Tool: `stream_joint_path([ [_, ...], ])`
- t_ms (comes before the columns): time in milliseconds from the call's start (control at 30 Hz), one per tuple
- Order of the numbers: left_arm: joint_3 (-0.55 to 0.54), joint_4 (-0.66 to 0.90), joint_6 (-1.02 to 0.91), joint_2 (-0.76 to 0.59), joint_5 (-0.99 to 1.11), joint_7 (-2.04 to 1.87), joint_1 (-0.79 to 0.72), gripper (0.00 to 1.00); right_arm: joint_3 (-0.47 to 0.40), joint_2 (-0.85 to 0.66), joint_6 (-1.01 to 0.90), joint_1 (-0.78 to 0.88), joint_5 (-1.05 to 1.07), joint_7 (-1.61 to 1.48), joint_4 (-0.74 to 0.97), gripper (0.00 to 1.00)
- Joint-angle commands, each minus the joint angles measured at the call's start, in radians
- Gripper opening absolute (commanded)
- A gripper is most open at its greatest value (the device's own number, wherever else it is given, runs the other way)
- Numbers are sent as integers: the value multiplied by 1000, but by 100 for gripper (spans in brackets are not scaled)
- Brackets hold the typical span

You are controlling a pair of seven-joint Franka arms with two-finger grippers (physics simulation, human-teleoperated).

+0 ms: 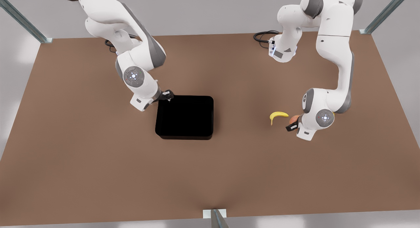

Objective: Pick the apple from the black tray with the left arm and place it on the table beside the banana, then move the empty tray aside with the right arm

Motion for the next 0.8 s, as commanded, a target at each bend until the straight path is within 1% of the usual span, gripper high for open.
stream_joint_path([
  [0, 1, -8, 130, -1, 1, 633, 0, 100, 0, -74, 354, -10, 36, 494, -140, 100],
  [33, 1, -8, 130, 0, 1, 625, 0, 100, 0, -95, 437, -10, 34, 492, -198, 100],
  [67, 1, -8, 136, 2, 3, 571, 0, 100, 0, -97, 473, -11, 33, 491, -219, 100],
  [133, 17, -105, 393, -4, 29, 556, 2, 100, 0, -77, 574, -16, 20, 474, -248, 100],
  [167, 43, -183, 583, 4, 29, 554, 2, 100, -2, -59, 620, -19, 20, 449, -261, 100],
  [200, 49, -198, 645, 16, 29, 554, 2, 100, -2, -45, 683, -19, 20, 437, -289, 100],
  [233, 57, -201, 686, 31, 29, 554, 2, 100, -3, -31, 697, -19, 20, 399, -298, 100],
  [267, 60, -206, 716, 46, 27, 554, 2, 100, -12, -23, 697, -19, 20, 392, -298, 100],
  [333, 70, -204, 735, 71, 27, 554, 2, 100, -49, 41, 723, -20, 20, 317, -295, 100],
  [367, 73, -201, 752, 91, 27, 554, 3, 100, -49, 63, 741, -20, 20, 296, -295, 100],
  [433, 86, -195, 757, 131, 26, 554, 2, 100, -69, 70, 740, -20, 20, 192, -297, 100],
  [500, 98, -191, 757, 139, 26, 554, 2, 100, -107, 70, 732, -20, 22, 73, -297, 100],
  [533, 101, -175, 751, 137, 27, 562, 2, 100, -107, 73, 730, -19, 22, 73, -297, 100],
  [567, 107, -169, 719, 105, 27, 557, 0, 100, -106, 73, 729, -11, 23, 78, -298, 100],
  [633, 106, -152, 541, -2, 21, 533, -1, 100, -95, 83, 720, -3, 22, 84, -301, 100],
  [700, 101, -42, 277, -82, 18, 507, -1, 100, -65, 83, 703, -2, 25, 86, -304, 100],
  [733, 95, 15, 130, -101, -42, 485, -6, 100, -54, 86, 701, -2, 26, 87, -304, 100],
  [767, 98, 116, -109, -137, -149, 510, -5, 100, -52, 107, 701, -2, 26, 86, -304, 100],
])
